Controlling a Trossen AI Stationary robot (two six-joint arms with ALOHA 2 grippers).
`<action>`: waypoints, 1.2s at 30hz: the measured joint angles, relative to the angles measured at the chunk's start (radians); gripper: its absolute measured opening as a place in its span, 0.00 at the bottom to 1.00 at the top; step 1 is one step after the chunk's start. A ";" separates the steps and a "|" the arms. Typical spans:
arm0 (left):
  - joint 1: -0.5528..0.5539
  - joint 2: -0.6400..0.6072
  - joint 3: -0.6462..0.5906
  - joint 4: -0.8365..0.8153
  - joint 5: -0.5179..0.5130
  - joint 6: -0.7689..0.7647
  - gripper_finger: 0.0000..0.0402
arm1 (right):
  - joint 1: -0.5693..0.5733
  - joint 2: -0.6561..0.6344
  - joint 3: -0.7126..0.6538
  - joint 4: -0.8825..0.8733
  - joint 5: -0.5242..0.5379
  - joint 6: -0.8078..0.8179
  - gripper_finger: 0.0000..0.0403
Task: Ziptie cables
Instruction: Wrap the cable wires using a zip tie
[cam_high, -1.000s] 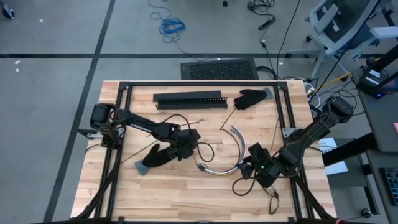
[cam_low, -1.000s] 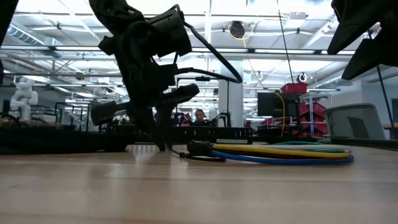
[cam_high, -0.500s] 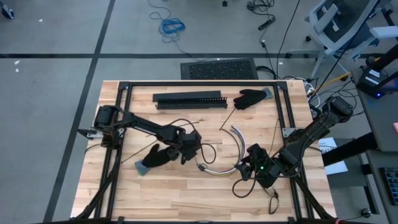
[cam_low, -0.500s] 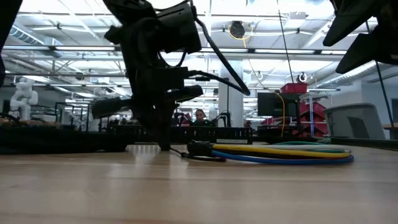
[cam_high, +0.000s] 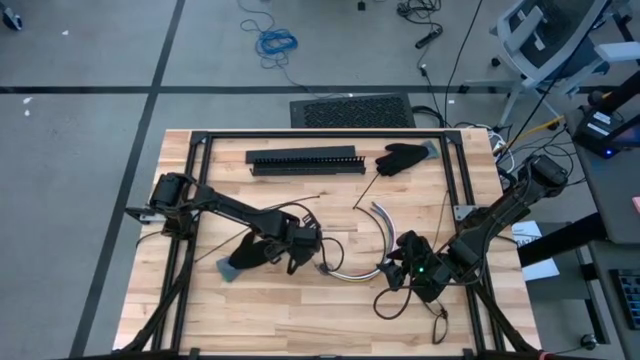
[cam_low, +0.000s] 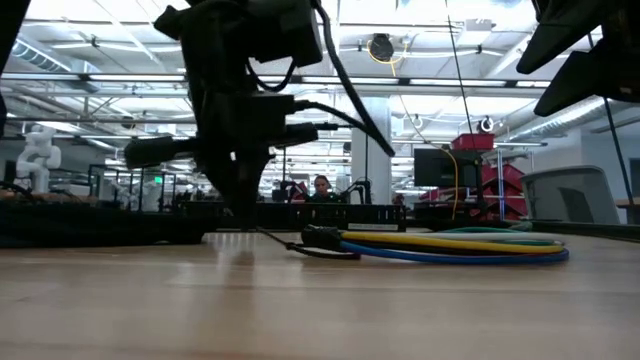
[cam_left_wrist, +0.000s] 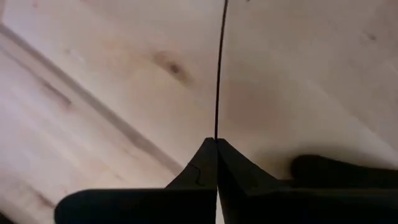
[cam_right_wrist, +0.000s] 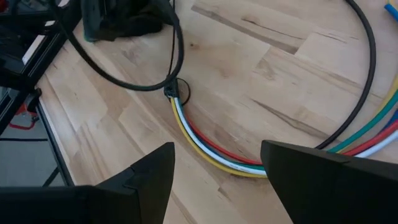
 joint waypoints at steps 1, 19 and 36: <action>0.000 0.000 0.008 -0.005 -0.005 0.000 0.00 | 0.000 0.000 0.000 0.001 0.000 -0.001 0.58; 0.000 -0.060 0.126 -0.176 -0.024 0.001 0.00 | 0.000 0.000 0.000 -0.001 0.024 -0.020 0.58; -0.027 -0.140 0.127 -0.046 -0.009 0.001 0.00 | -0.003 0.000 0.000 0.007 0.047 -0.004 0.58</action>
